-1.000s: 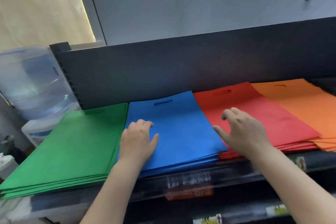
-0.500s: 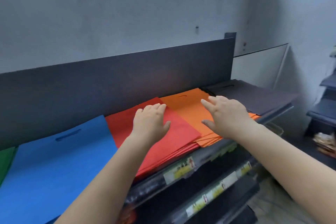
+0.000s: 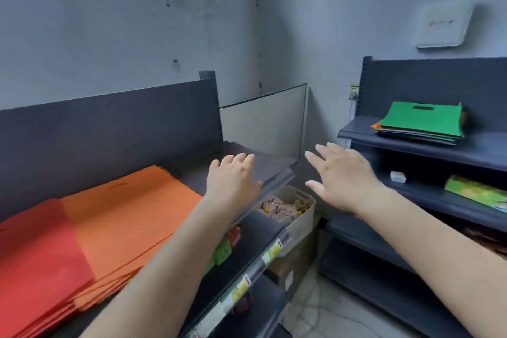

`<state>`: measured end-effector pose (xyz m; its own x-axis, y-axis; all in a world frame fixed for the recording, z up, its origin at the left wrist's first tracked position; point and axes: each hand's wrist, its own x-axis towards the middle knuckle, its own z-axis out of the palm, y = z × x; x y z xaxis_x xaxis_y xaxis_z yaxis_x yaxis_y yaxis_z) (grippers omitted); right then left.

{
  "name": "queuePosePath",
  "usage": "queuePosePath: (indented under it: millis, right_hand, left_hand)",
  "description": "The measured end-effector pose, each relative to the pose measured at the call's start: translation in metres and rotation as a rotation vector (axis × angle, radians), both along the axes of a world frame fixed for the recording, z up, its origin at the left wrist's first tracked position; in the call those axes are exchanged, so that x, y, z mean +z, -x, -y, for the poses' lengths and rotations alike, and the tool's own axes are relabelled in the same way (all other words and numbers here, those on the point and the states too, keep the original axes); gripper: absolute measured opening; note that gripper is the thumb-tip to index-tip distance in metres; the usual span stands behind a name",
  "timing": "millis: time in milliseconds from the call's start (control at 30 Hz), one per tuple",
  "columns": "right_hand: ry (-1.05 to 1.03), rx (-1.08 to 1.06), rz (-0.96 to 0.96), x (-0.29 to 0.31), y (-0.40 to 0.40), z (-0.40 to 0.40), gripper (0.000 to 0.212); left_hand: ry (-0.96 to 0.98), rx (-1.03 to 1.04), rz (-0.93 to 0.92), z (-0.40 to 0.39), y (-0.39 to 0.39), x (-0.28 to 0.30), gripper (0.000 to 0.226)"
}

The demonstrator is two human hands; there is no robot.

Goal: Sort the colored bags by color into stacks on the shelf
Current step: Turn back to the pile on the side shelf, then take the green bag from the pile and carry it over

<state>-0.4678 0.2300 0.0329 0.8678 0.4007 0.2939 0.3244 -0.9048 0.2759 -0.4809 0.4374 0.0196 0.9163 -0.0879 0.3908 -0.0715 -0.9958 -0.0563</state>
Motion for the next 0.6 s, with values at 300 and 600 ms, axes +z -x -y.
queuePosePath:
  millis: [300, 600]
  right_hand:
    - [-0.077, -0.274, -0.049, -0.030, -0.067, 0.138, 0.066]
    - [-0.132, -0.455, -0.066, -0.046, -0.170, 0.244, 0.064]
  left_hand:
    - [-0.014, -0.273, -0.015, 0.146, -0.121, -0.021, 0.058]
    - [-0.021, -0.453, -0.056, 0.272, -0.266, -0.033, 0.057]
